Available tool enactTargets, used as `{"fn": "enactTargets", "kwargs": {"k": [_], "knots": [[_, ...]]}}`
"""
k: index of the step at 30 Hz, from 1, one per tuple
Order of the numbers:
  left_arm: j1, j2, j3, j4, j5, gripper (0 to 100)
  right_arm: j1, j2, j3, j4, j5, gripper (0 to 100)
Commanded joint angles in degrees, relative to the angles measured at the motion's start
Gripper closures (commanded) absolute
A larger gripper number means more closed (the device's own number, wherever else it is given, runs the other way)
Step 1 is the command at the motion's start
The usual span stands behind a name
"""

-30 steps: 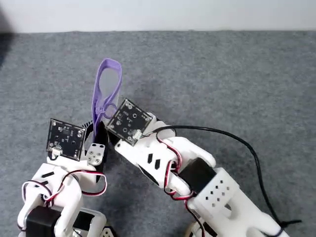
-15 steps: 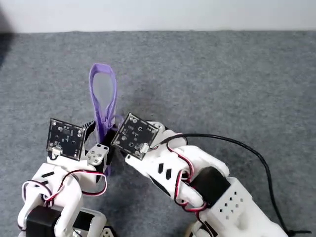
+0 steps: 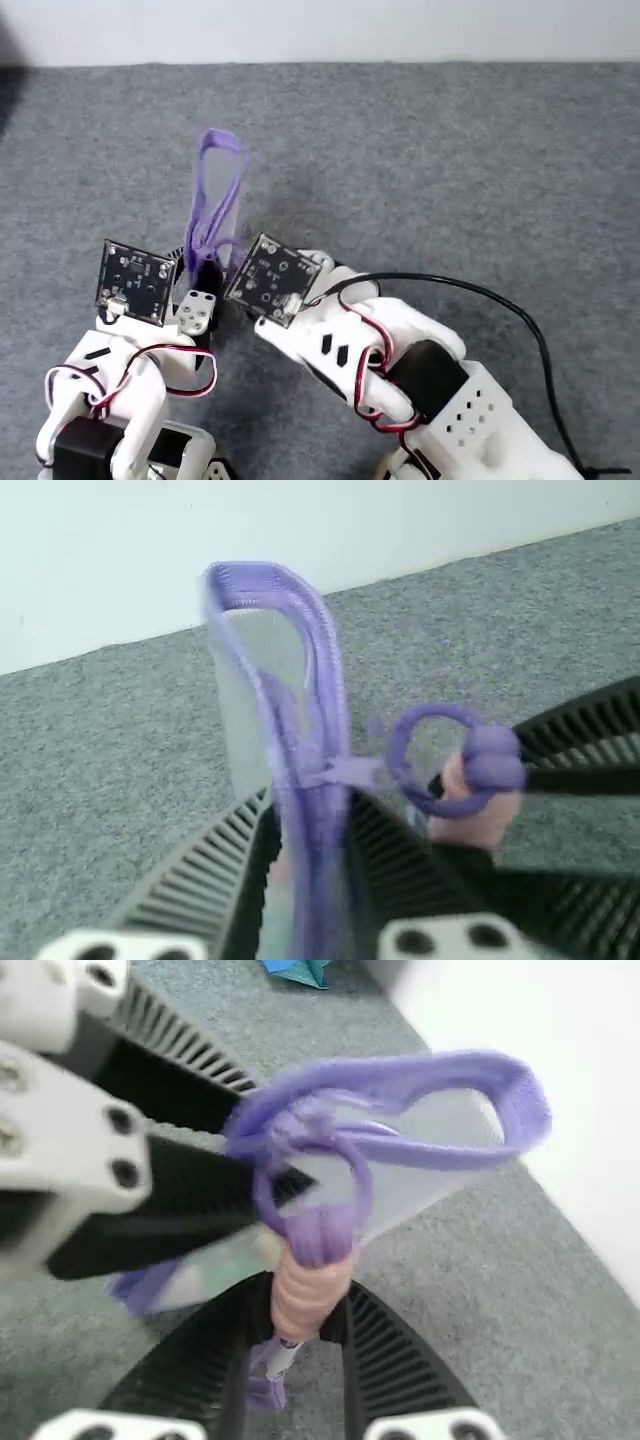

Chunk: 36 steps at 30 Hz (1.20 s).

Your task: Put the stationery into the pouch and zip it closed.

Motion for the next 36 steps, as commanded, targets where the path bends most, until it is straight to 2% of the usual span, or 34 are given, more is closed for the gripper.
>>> {"fn": "enactTargets", "kwargs": {"k": [1, 9, 17, 25, 36], "knots": [[-0.1, -0.2, -0.5, -1.1, -1.8, 99, 3.3, -0.5, -2.8, -4.3, 0.4, 99.1], [-0.2, -0.4, -0.9, -1.0, -1.8, 99, 11.6, 5.8, -2.9, -15.3, 0.4, 99.1], [0.3, -10.8, 5.1, 3.4, -3.1, 99, 17.1, 13.4, -3.3, -24.7, 1.3, 99.1], [-0.2, -20.4, 9.8, 4.6, -6.3, 99, 21.0, 24.2, -13.6, -26.0, 1.2, 99.1], [-0.2, -20.8, 9.5, 4.6, -6.3, 99, 25.3, 35.7, -23.0, -26.0, 1.2, 99.1]]}}
